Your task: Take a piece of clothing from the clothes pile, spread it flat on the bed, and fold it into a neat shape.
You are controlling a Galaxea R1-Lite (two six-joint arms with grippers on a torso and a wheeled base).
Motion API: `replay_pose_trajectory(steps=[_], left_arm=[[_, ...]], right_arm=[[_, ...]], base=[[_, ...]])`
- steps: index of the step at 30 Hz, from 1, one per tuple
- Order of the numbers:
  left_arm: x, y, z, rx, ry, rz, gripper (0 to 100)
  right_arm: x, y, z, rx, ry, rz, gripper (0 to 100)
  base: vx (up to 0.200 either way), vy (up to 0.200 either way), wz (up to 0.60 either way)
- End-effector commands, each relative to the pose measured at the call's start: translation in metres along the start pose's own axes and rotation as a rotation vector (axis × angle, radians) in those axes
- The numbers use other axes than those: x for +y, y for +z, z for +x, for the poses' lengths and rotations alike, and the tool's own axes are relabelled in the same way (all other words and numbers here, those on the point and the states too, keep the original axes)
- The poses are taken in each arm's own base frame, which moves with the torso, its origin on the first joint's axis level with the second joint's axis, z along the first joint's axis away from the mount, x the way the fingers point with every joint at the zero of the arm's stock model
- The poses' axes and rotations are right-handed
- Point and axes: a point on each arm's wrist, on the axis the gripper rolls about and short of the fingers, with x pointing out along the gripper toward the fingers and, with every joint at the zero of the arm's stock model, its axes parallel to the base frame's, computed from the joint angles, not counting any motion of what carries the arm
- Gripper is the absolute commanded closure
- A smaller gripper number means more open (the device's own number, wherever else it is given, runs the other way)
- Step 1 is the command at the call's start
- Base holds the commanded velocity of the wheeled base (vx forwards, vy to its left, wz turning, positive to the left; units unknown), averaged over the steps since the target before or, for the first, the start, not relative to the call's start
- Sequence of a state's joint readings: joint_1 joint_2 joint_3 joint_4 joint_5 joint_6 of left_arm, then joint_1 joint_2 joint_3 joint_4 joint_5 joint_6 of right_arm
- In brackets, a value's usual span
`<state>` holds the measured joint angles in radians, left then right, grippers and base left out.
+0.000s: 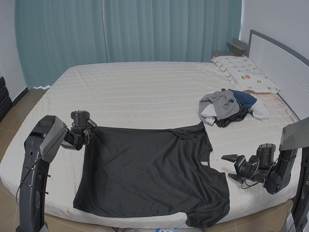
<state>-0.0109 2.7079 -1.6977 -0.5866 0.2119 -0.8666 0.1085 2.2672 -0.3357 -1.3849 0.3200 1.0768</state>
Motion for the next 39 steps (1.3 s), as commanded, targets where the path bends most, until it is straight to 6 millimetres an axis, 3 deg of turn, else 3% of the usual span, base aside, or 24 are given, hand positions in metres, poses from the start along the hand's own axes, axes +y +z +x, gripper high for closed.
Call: replay_pose_trajectory(steps=[1,18,19,24,28,34,39], left_arm=[[0.004,0.007,0.004,-0.017,0.004,-0.010,100],[0.011,0.013,0.007,-0.027,0.020,-0.022,100],[0.011,0.013,0.007,-0.027,0.023,-0.023,0],[0.009,0.015,0.005,-0.026,0.017,-0.032,0],[0.007,0.020,0.002,-0.023,0.007,-0.150,0],[0.002,0.041,-0.026,0.079,-0.041,-0.261,0],[0.001,0.044,-0.053,0.206,-0.085,-0.314,0]], right_arm=[[0.000,0.000,0.000,0.001,0.000,0.000,0],[-0.001,0.000,0.000,0.001,-0.002,-0.001,0],[-0.001,0.000,0.001,0.002,-0.002,-0.001,0],[-0.001,0.000,0.001,0.000,-0.001,0.000,0],[0.000,-0.001,0.002,0.000,-0.002,-0.001,0],[0.011,0.010,0.008,-0.045,0.046,-0.018,0],[0.023,0.007,0.034,-0.139,0.032,-0.051,0]], base=[[0.000,0.000,0.00],[0.000,0.000,0.00],[0.000,0.000,0.00],[0.000,0.000,0.00],[0.000,0.000,0.00],[0.000,0.000,0.00],[0.000,0.000,0.00]])
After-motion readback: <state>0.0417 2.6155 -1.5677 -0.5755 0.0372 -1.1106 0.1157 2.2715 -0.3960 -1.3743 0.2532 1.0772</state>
